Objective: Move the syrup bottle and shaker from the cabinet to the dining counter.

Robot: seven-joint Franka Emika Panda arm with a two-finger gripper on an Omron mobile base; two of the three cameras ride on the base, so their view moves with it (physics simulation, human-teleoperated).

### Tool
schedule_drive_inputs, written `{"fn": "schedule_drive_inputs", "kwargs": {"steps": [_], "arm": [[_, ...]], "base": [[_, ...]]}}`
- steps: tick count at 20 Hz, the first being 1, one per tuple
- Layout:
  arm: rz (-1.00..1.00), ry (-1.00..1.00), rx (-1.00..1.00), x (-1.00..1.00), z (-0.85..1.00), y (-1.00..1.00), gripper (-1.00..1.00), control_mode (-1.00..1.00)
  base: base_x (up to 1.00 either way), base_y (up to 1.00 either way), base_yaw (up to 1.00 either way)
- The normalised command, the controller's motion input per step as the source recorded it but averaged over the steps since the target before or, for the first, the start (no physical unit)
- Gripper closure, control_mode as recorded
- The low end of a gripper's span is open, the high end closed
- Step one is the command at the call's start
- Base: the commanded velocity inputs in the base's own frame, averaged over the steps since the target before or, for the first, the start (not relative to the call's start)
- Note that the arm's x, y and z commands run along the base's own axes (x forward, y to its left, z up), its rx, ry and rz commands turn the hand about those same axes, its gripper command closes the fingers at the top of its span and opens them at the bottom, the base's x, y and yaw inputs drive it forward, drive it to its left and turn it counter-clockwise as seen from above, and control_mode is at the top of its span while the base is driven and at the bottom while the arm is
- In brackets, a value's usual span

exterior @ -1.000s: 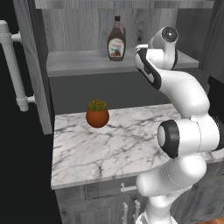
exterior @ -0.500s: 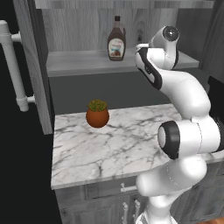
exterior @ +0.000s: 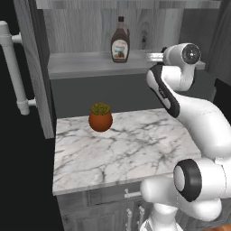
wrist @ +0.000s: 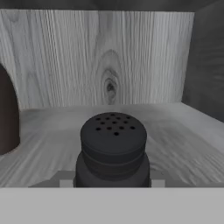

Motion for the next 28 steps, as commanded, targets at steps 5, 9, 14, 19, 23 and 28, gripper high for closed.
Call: {"fn": "schedule_drive_inputs", "kwargs": {"steps": [5, 9, 14, 19, 23, 28], "arm": [[0.0, 0.04, 0.0, -1.0, 0.63, 0.0, 1.0, -1.0], [0.0, 0.18, -0.09, -1.0, 0.56, 0.0, 1.0, -1.0], [0.02, 0.11, -0.1, -1.0, -0.01, 0.09, 1.0, -1.0], [0.04, -0.11, -0.01, -1.0, -0.55, 0.1, 1.0, -1.0], [0.01, -0.26, 0.01, -1.0, -0.57, 0.13, 1.0, -1.0], [0.0, -0.15, 0.02, -0.8, -0.32, 0.14, 1.0, -1.0]], "base": [[0.0, 0.0, 0.0], [0.0, 0.0, 0.0], [0.0, 0.0, 0.0], [0.0, 0.0, 0.0], [0.0, 0.0, 0.0], [0.0, 0.0, 0.0]]}}
